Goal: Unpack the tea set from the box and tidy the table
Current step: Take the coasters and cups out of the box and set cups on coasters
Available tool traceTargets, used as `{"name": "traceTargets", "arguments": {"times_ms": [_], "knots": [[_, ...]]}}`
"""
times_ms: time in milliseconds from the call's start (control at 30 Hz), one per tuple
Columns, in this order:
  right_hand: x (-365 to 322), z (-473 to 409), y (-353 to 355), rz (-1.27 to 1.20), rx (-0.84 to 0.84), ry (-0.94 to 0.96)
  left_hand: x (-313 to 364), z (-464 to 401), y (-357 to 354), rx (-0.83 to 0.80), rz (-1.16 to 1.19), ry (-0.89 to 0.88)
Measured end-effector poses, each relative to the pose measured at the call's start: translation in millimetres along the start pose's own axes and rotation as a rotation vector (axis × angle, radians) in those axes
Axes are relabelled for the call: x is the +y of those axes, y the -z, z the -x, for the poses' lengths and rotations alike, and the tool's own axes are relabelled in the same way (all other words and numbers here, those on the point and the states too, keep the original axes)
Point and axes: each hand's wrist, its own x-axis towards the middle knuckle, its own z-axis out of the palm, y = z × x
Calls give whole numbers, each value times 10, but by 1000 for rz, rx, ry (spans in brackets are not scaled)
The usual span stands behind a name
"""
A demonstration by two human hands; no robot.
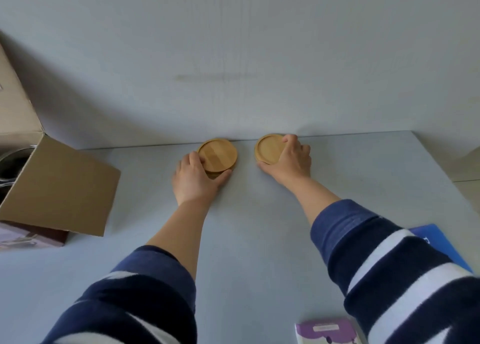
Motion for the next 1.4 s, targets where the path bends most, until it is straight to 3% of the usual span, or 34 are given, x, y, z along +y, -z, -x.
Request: {"name": "traceTargets", "arguments": {"times_ms": [333,600,800,1033,1200,1400], "knots": [[96,-18,81,-282,-21,46,247,-194,0,-52,-123,68],[210,536,371,-330,60,-23,144,339,215,39,3,57],[451,1244,259,-204,45,-85,-19,962,235,-56,46,122],[373,1246,352,-89,-64,-95,-18,992,289,-128,-55,135],[24,1147,480,18,-92,27,-93,814,760,28,-145,45],[-1029,1086,413,104,-265,251,-563,456,1739,264,-232,21]]}}
